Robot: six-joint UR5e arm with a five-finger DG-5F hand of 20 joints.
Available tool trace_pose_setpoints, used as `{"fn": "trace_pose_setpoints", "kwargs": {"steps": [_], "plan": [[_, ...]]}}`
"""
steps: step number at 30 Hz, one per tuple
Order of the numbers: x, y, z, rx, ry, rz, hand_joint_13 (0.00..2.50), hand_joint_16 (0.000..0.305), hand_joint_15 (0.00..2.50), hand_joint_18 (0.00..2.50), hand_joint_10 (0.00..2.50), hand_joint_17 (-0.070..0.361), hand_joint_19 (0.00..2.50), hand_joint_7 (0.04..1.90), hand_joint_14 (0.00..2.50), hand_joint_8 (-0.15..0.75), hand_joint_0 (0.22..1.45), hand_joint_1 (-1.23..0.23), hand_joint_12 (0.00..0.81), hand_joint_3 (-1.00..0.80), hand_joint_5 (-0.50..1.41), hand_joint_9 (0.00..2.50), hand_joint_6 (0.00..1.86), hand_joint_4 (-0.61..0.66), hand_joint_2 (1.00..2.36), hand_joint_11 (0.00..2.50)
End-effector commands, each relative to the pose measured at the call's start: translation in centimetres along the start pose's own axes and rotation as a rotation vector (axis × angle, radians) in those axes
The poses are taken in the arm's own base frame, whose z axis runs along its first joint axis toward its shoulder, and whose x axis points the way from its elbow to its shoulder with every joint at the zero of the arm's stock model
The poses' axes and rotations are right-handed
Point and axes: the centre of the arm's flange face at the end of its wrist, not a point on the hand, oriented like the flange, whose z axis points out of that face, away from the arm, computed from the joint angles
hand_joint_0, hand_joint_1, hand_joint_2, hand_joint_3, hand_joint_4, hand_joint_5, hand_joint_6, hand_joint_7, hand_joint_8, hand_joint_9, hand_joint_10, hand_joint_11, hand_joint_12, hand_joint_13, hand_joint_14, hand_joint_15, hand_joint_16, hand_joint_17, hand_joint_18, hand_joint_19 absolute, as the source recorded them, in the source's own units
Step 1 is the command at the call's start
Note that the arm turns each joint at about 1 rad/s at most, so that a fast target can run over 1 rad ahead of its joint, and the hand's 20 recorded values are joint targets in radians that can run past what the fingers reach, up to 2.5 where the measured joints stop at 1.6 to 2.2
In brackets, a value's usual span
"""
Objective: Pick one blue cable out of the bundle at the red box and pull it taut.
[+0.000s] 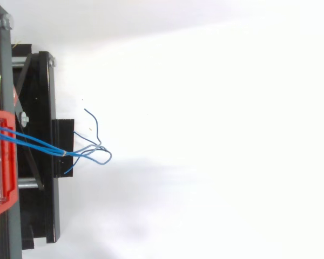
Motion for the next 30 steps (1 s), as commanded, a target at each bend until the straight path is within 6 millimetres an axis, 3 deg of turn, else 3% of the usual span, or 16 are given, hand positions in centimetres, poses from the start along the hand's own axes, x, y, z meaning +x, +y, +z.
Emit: {"fn": "trace_pose_setpoints", "kwargs": {"steps": [1, 9, 13, 21, 27, 30], "plan": [[0.3, 0.1, 0.3, -0.017, 0.003, -0.03, 0.23, 0.051, 0.06, 0.04, 0.0, 0.115, 0.08, 0.73, 0.0, 0.296, 0.48, -0.72, 0.341, -0.5, -0.18, 0.46, 0.5, 0.32, 1.0, 0.06], [0.7, 1.1, 1.5, -0.111, -0.009, -0.037, 0.23, 0.051, 0.06, 0.04, 0.0, 0.115, 0.08, 0.73, 0.0, 0.295, 0.48, -0.72, 0.341, -0.5, -0.18, 0.46, 0.5, 0.32, 1.0, 0.05], [1.2, 0.6, 2.3, -0.113, -0.001, -0.036, 0.23, 0.051, 0.06, 0.04, 0.0, 0.115, 0.09, 0.73, 0.0, 0.297, 0.48, -0.72, 0.342, -0.5, -0.18, 0.47, 0.5, 0.32, 1.0, 0.06], [2.2, -3.6, 5.7, -0.028, 0.025, -0.021, 0.28, 0.051, 0.08, 0.09, 0.0, 0.115, 0.12, 0.73, 0.0, 0.3, 0.48, -0.72, 0.342, -0.5, -0.18, 0.48, 0.5, 0.32, 1.0, 0.07], [3.2, -4.8, 8.2, -0.079, 0.026, -0.04, 0.29, 0.051, 0.08, 0.12, 0.0, 0.114, 0.13, 0.73, 0.0, 0.301, 0.49, -0.71, 0.341, -0.5, -0.18, 0.49, 0.5, 0.33, 1.0, 0.06], [3.6, -6.8, 9.7, -0.052, 0.036, -0.039, 0.29, 0.051, 0.08, 0.12, 0.0, 0.114, 0.13, 0.73, 0.0, 0.304, 0.49, -0.7, 0.34, -0.5, -0.18, 0.49, 0.5, 0.33, 1.0, 0.07]]}}
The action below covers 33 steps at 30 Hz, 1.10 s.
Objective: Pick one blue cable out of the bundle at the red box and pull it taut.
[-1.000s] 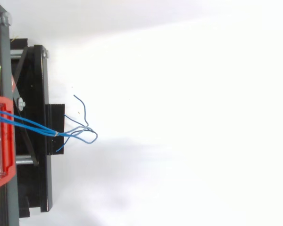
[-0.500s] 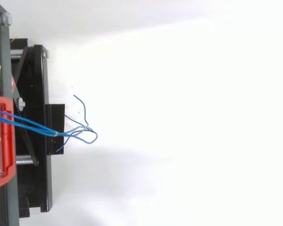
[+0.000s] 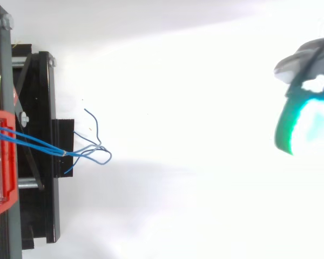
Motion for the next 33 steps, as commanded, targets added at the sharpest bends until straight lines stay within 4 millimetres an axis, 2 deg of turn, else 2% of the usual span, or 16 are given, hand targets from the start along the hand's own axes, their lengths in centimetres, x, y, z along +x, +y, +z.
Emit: {"fn": "trace_pose_setpoints", "kwargs": {"steps": [1, 7, 14, 19, 23, 24, 25, 26, 28, 33], "plan": [[0.6, -2.0, 1.5, 0.017, 0.01, 0.0, 0.29, 0.051, 0.09, 0.12, 0.0, 0.114, 0.13, 0.73, 0.0, 0.304, 0.49, -0.7, 0.34, -0.5, -0.18, 0.49, 0.5, 0.33, 1.0, 0.07], [1.1, -5.3, 3.4, 0.055, -0.005, -0.005, 0.29, 0.051, 0.09, 0.12, 0.0, 0.114, 0.13, 0.73, 0.0, 0.305, 0.48, -0.7, 0.34, -0.5, -0.18, 0.49, 0.5, 0.33, 1.0, 0.08], [-0.3, -4.7, 4.5, -0.023, -0.161, -0.022, 0.29, 0.054, 0.09, 0.13, 0.0, 0.121, 0.13, 0.74, 0.0, 0.311, 0.45, -0.79, 0.358, -0.5, -0.18, 0.47, 0.5, 0.33, 1.0, 0.09], [-0.2, -4.5, 4.9, -0.035, -0.202, -0.067, 0.25, 0.059, 0.09, 0.11, 0.0, 0.132, 0.12, 0.74, 0.0, 0.311, 0.4, -0.84, 0.375, -0.5, -0.19, 0.4, 0.5, 0.32, 1.0, 0.08], [0.1, -5.8, 5.7, -0.031, -0.201, -0.07, 0.2, 0.068, 0.08, 0.07, 0.0, 0.154, 0.05, 0.72, 0.0, 0.313, 0.35, -0.82, 0.395, -0.5, -0.2, 0.32, 0.5, 0.31, 1.0, 0.03], [0.4, -7.1, 6.6, -0.026, -0.198, -0.069, 0.19, 0.071, 0.07, 0.07, 0.0, 0.159, 0.05, 0.71, 0.0, 0.314, 0.34, -0.82, 0.4, -0.5, -0.2, 0.31, 0.5, 0.3, 1.0, 0.02], [0.6, -7.6, 6.9, -0.028, -0.197, -0.068, 0.19, 0.072, 0.07, 0.07, 0.0, 0.162, 0.04, 0.71, 0.0, 0.32, 0.34, -0.82, 0.402, -0.5, -0.2, 0.36, 0.5, 0.3, 1.0, 0.08], [0.8, -8.8, 7.7, -0.035, -0.202, -0.064, 0.22, 0.073, 0.07, 0.08, 0.0, 0.164, 0.05, 0.71, 0.0, 0.333, 0.34, -0.82, 0.402, -0.5, -0.2, 0.43, 0.5, 0.29, 1.0, 0.13], [1.0, -9.1, 8.4, -0.065, -0.207, -0.059, 0.28, 0.071, 0.09, 0.14, 0.0, 0.159, 0.07, 0.72, 0.0, 0.356, 0.35, -0.84, 0.398, -0.5, -0.2, 0.63, 0.5, 0.28, 1.0, 0.36], [1.2, -9.4, 9.2, -0.103, -0.216, -0.058, 0.33, 0.064, 0.11, 0.2, 0.01, 0.145, 0.11, 0.72, 0.0, 0.349, 0.39, -0.86, 0.38, -0.5, -0.2, 0.68, 0.5, 0.27, 1.0, 0.46]]}}
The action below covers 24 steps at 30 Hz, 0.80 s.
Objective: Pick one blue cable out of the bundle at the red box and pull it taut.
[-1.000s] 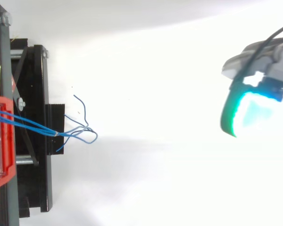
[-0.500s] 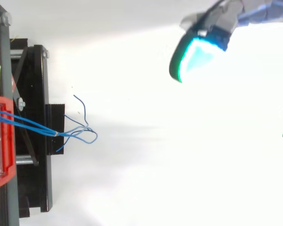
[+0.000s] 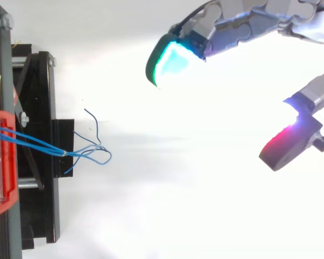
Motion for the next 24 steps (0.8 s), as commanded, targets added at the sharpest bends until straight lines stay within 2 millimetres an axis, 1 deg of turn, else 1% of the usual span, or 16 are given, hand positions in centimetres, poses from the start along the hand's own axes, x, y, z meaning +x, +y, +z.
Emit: {"fn": "trace_pose_setpoints", "kwargs": {"steps": [1, 2, 5, 6, 8, 9, 11, 14, 16, 17, 20, 21, 23, 24], "plan": [[0.3, -0.2, 0.5, -0.03, -0.008, 0.002, 0.33, 0.064, 0.11, 0.2, 0.01, 0.144, 0.11, 0.72, 0.0, 0.348, 0.39, -0.86, 0.377, -0.5, -0.2, 0.68, 0.5, 0.27, 1.0, 0.45], [0.4, -0.3, 0.6, -0.032, -0.005, 0.003, 0.34, 0.064, 0.12, 0.21, 0.01, 0.143, 0.11, 0.72, 0.0, 0.347, 0.39, -0.86, 0.377, -0.5, -0.2, 0.68, 0.5, 0.28, 1.0, 0.45], [0.8, -1.4, 0.8, -0.018, 0.0, -0.004, 0.34, 0.063, 0.13, 0.21, 0.01, 0.142, 0.12, 0.72, 0.0, 0.346, 0.4, -0.84, 0.374, -0.5, -0.2, 0.66, 0.5, 0.29, 1.0, 0.43], [1.2, -2.6, 1.2, -0.012, 0.004, -0.003, 0.34, 0.063, 0.12, 0.21, 0.01, 0.141, 0.12, 0.73, 0.0, 0.348, 0.4, -0.84, 0.373, -0.5, -0.2, 0.65, 0.5, 0.29, 1.0, 0.42], [1.3, -2.7, 1.4, -0.026, 0.0, 0.002, 0.34, 0.063, 0.12, 0.21, 0.0, 0.142, 0.12, 0.72, 0.0, 0.348, 0.4, -0.83, 0.375, -0.5, -0.2, 0.59, 0.5, 0.3, 1.0, 0.36], [1.7, -3.9, 1.8, -0.031, -0.003, 0.007, 0.34, 0.063, 0.13, 0.21, 0.0, 0.142, 0.12, 0.72, 0.0, 0.335, 0.4, -0.82, 0.375, -0.5, -0.2, 0.52, 0.5, 0.3, 1.0, 0.28], [1.8, -3.9, 2.0, -0.044, -0.007, 0.012, 0.34, 0.063, 0.12, 0.21, 0.0, 0.143, 0.12, 0.72, 0.0, 0.333, 0.39, -0.81, 0.375, -0.5, -0.2, 0.48, 0.5, 0.3, 1.0, 0.23], [2.5, -5.9, 2.9, -0.065, -0.016, 0.019, 0.34, 0.064, 0.12, 0.21, 0.0, 0.143, 0.13, 0.72, 0.0, 0.333, 0.39, -0.81, 0.377, -0.5, -0.2, 0.45, 0.5, 0.3, 1.0, 0.2], [2.6, -6.1, 3.0, -0.07, -0.019, 0.022, 0.31, 0.063, 0.12, 0.2, 0.0, 0.142, 0.13, 0.72, 0.0, 0.317, 0.39, -0.8, 0.374, -0.5, -0.2, 0.36, 0.5, 0.29, 1.0, 0.12], [2.7, -6.7, 3.2, -0.07, -0.022, 0.025, 0.31, 0.063, 0.12, 0.2, 0.0, 0.142, 0.13, 0.72, 0.0, 0.315, 0.39, -0.8, 0.373, -0.5, -0.2, 0.35, 0.5, 0.29, 1.0, 0.12], [2.9, -7.6, 3.4, -0.069, -0.031, 0.033, 0.27, 0.063, 0.12, 0.17, 0.0, 0.142, 0.14, 0.73, 0.0, 0.303, 0.39, -0.8, 0.378, -0.5, -0.2, 0.24, 0.5, 0.29, 1.0, 0.05], [2.9, -7.6, 3.5, -0.073, -0.033, 0.042, 0.25, 0.063, 0.13, 0.14, 0.0, 0.142, 0.17, 0.73, 0.0, 0.293, 0.39, -0.79, 0.375, -0.5, -0.21, 0.18, 0.5, 0.28, 1.0, 0.05], [2.9, -7.6, 3.5, -0.074, -0.035, 0.042, 0.22, 0.063, 0.13, 0.13, 0.0, 0.141, 0.16, 0.73, 0.0, 0.29, 0.39, -0.8, 0.38, -0.5, -0.21, 0.14, 0.5, 0.28, 1.0, 0.04], [2.9, -7.6, 3.5, -0.074, -0.035, 0.042, 0.06, 0.061, 0.11, 0.0, 0.0, 0.137, 0.13, 0.75, 0.0, 0.263, 0.4, -0.81, 0.392, -0.5, -0.22, 0.04, 0.5, 0.25, 1.0, 0.05]]}}
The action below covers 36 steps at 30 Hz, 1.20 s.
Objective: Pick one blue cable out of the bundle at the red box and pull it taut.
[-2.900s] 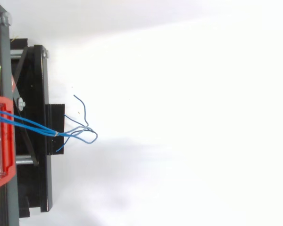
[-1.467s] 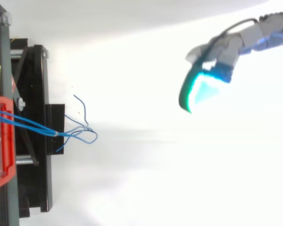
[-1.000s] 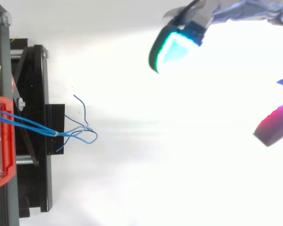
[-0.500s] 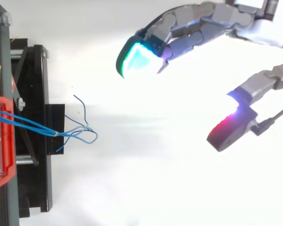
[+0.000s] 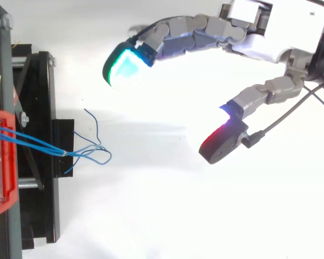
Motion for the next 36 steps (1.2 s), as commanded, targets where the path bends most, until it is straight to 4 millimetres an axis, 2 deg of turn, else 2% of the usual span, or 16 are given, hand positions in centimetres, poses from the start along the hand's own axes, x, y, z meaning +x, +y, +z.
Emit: {"fn": "trace_pose_setpoints", "kwargs": {"steps": [1, 3, 6, 13, 19, 27, 32, 36], "plan": [[0.1, -0.2, 0.1, -0.002, -0.004, 0.003, 0.0, 0.061, 0.08, 0.0, 0.0, 0.137, 0.04, 0.76, 0.0, 0.245, 0.42, -0.85, 0.397, -0.5, -0.22, 0.0, 0.5, 0.24, 1.0, 0.02], [0.1, -0.3, 0.1, -0.002, -0.005, 0.003, 0.0, 0.06, 0.08, 0.0, 0.0, 0.134, 0.0, 0.77, 0.0, 0.223, 0.44, -0.87, 0.391, -0.5, -0.22, 0.0, 0.5, 0.23, 1.0, 0.0], [0.5, -1.6, 0.3, 0.007, -0.008, 0.006, 0.0, 0.06, 0.08, 0.0, 0.0, 0.134, 0.0, 0.77, 0.0, 0.202, 0.45, -0.89, 0.379, -0.5, -0.22, 0.0, 0.5, 0.2, 1.0, 0.0], [1.4, -3.8, 1.5, -0.009, -0.015, 0.056, 0.0, 0.063, 0.07, 0.0, 0.0, 0.141, 0.0, 0.77, 0.0, 0.221, 0.42, -0.86, 0.393, -0.5, -0.22, 0.0, 0.5, 0.2, 1.0, 0.0], [2.0, -3.9, 3.0, -0.023, -0.007, 0.062, 0.0, 0.061, 0.08, 0.0, 0.0, 0.136, 0.0, 0.77, 0.0, 0.229, 0.42, -0.85, 0.381, -0.5, -0.22, 0.0, 0.5, 0.23, 1.0, 0.0], [2.7, -3.8, 3.3, -0.026, -0.005, 0.037, 0.0, 0.058, 0.09, 0.0, 0.0, 0.13, 0.0, 0.81, 0.0, 0.225, 0.44, -0.82, 0.37, -0.5, -0.21, 0.0, 0.5, 0.25, 1.0, 0.0], [3.7, -6.0, 3.2, -0.008, 0.012, 0.049, 0.0, 0.057, 0.09, 0.0, 0.0, 0.128, 0.0, 0.81, 0.0, 0.226, 0.46, -0.81, 0.364, -0.5, -0.2, 0.0, 0.5, 0.27, 1.0, 0.0], [4.1, -5.6, 3.4, -0.018, 0.009, 0.05, 0.0, 0.057, 0.09, 0.0, 0.0, 0.128, 0.0, 0.81, 0.0, 0.226, 0.46, -0.8, 0.364, -0.5, -0.2, 0.0, 0.5, 0.27, 1.0, 0.01]]}}
